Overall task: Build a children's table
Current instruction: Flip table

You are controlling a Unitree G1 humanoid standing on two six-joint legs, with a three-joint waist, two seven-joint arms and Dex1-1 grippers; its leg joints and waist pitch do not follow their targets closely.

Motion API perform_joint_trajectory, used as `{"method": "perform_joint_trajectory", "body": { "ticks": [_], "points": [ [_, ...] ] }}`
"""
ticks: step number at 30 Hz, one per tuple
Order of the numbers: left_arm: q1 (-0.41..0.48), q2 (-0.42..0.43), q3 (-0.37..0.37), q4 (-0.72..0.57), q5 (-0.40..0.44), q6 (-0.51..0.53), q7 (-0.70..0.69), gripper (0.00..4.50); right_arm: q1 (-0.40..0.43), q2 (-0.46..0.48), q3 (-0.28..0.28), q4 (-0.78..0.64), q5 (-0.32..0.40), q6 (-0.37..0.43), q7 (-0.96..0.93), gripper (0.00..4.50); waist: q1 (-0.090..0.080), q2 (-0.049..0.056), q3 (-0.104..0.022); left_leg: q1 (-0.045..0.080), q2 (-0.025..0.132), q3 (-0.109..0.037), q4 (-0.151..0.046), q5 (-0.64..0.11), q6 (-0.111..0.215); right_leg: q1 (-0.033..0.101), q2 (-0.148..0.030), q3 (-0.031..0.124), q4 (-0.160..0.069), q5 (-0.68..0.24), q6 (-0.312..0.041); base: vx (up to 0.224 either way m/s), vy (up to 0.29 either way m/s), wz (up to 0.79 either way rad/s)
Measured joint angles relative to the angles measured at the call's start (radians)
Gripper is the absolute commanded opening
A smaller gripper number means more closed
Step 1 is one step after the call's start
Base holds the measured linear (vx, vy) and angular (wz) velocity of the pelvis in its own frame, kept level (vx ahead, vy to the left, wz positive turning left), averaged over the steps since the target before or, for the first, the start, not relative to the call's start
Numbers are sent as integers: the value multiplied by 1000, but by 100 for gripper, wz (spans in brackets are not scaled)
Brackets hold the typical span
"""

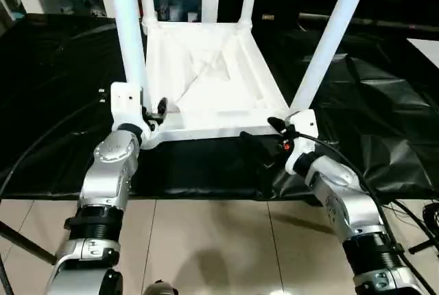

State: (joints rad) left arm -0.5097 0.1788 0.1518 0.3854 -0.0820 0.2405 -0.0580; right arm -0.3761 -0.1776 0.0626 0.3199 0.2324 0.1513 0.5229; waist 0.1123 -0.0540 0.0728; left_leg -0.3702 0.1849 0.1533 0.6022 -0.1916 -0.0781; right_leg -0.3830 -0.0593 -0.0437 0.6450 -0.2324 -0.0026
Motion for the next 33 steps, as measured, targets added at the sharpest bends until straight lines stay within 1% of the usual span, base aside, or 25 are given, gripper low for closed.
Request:
{"method": "perform_joint_trajectory", "body": {
  "ticks": [5, 10, 11, 18, 22, 25, 28, 31, 33],
  "points": [
    [35, -41, 9, -32, 7, -9, 74, 296, 0, 10, -3, 3, -8, -7, -18, 450, 0, 0, 0, 0, 1, 1, 0, 0, 0, 0, 0, 0, 0, 0, 0, 0, 0, 0],
    [73, -71, 9, -86, 6, -20, 88, 263, -2, 13, -6, 11, -9, -8, -25, 450, 0, -1, 0, 0, 1, 1, 0, 0, 0, 0, 0, 0, 0, 0, -1, 0, 0, 0],
    [74, -72, 9, -86, 4, -21, 88, 243, -4, 17, -7, 17, -9, -9, -25, 450, 0, -2, 0, 0, 2, 2, 0, 0, 0, 0, 0, 0, 0, 0, -1, 0, 0, 0],
    [74, -78, 9, -86, -1, -27, 85, 220, -15, 19, -7, 46, -12, -22, -25, 450, 1, -2, 0, -2, 2, 2, 0, 0, 1, -2, 0, 0, 0, 0, -1, 0, 0, 0],
    [74, -87, 12, -86, -9, -27, 70, 218, -19, 20, -7, 47, -12, -28, -24, 450, 1, -2, 0, -2, 2, 2, 0, 0, 1, -2, 0, 0, 0, 0, -1, 0, 0, 0],
    [69, -102, 29, -85, -19, -25, 70, 218, -19, 22, -9, 47, -12, -28, -24, 450, 3, -2, 0, -3, 2, 3, 0, 0, 2, -2, 0, 0, -1, 0, -1, 0, 0, 0],
    [49, -142, 71, -80, -45, -13, 90, 218, -21, 28, -18, 48, -6, -28, -22, 450, 3, -1, 1, -3, 2, 5, 0, 2, 3, -3, 0, 0, 0, 0, -1, 0, 0, 0],
    [22, -197, 118, -78, -131, 3, 107, 218, -22, 31, -18, 54, 3, -27, -11, 450, 3, -3, 1, -3, 4, 7, 0, 3, 5, -4, 0, 0, 1, 0, -1, 0, 0, 0],
    [9, -235, 150, -78, -204, 12, 115, 218, -22, 32, -19, 54, 13, -21, 4, 450, 2, -7, 3, -3, 5, 9, 0, 4, 6, -4, 0, 0, 1, 0, -1, 0, 0, 0]
  ]
}}
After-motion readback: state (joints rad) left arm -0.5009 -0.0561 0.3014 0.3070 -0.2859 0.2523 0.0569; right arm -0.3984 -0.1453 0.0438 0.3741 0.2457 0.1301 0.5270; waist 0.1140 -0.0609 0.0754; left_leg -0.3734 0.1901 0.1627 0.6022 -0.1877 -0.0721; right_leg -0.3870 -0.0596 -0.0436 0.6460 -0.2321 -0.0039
